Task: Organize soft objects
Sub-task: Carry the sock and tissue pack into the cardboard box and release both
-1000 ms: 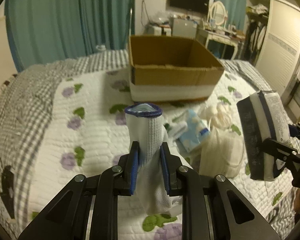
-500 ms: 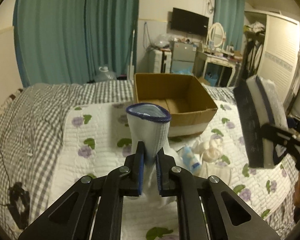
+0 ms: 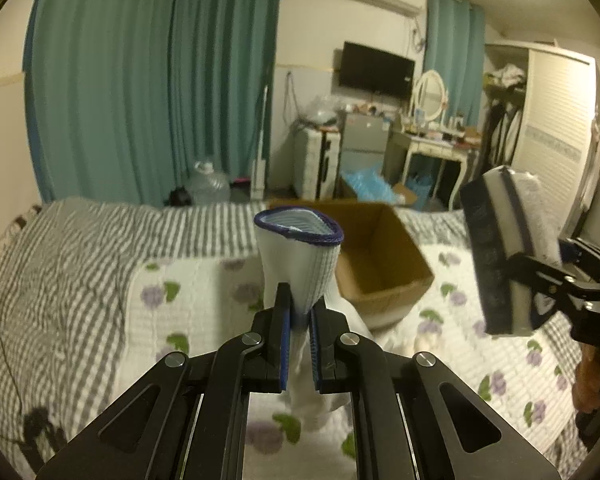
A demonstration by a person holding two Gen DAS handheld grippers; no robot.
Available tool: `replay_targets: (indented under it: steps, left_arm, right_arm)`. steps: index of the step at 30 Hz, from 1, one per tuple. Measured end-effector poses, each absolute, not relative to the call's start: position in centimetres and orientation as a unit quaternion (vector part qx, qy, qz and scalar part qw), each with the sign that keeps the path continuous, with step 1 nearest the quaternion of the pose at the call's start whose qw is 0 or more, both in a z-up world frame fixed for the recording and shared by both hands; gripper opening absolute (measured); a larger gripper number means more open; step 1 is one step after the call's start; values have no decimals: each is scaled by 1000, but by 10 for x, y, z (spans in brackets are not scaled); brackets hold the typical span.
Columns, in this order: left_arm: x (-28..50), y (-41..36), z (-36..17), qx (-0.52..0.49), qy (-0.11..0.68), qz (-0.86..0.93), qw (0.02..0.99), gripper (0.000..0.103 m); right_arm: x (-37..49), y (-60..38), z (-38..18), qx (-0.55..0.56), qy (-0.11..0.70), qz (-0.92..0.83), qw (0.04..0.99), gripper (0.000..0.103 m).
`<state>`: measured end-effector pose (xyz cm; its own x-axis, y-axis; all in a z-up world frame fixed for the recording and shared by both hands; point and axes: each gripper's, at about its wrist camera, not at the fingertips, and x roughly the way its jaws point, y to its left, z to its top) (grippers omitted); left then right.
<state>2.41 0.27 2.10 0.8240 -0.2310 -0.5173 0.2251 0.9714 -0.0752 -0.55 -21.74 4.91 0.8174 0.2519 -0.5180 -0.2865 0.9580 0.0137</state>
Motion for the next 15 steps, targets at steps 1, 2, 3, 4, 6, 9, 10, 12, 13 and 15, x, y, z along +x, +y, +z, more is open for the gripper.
replay_targets:
  steps: [1,2,3,4,6,9,10,12,13,15]
  left_arm:
    - [28,0,26,-5,266,-123,956,7]
    - [31,-1,31,-5,262,-126,957,7]
    - [35,-3,35,-5,257,-128,958,7]
    - [40,-5,39,-5,252,-131,959,7]
    - [51,-8,48,-4,239,-130,962,7]
    - [66,-11,55,-1,227,-128,965,7]
    - [73,-12,56,0,224,-127,966,7]
    - [86,-12,56,0,224,-120,967,7]
    - [93,-13,55,1,225,-118,967,7]
    - [105,-15,52,2,227,-114,967,7]
  right_arm:
    - [0,-219,53,-34,261,139,955,75]
    - [4,-220,56,-35,257,138,956,75]
    - [8,-222,60,-35,253,137,957,75]
    - [14,-223,64,-37,246,135,959,75]
    - [23,-223,70,-47,233,128,963,76]
    - [41,-224,76,-61,214,123,967,76]
    - [49,-224,77,-61,212,124,968,76]
    - [64,-222,80,-65,209,129,967,76]
    - [71,-220,80,-67,207,131,967,76]
    - [87,-217,80,-70,207,136,966,76]
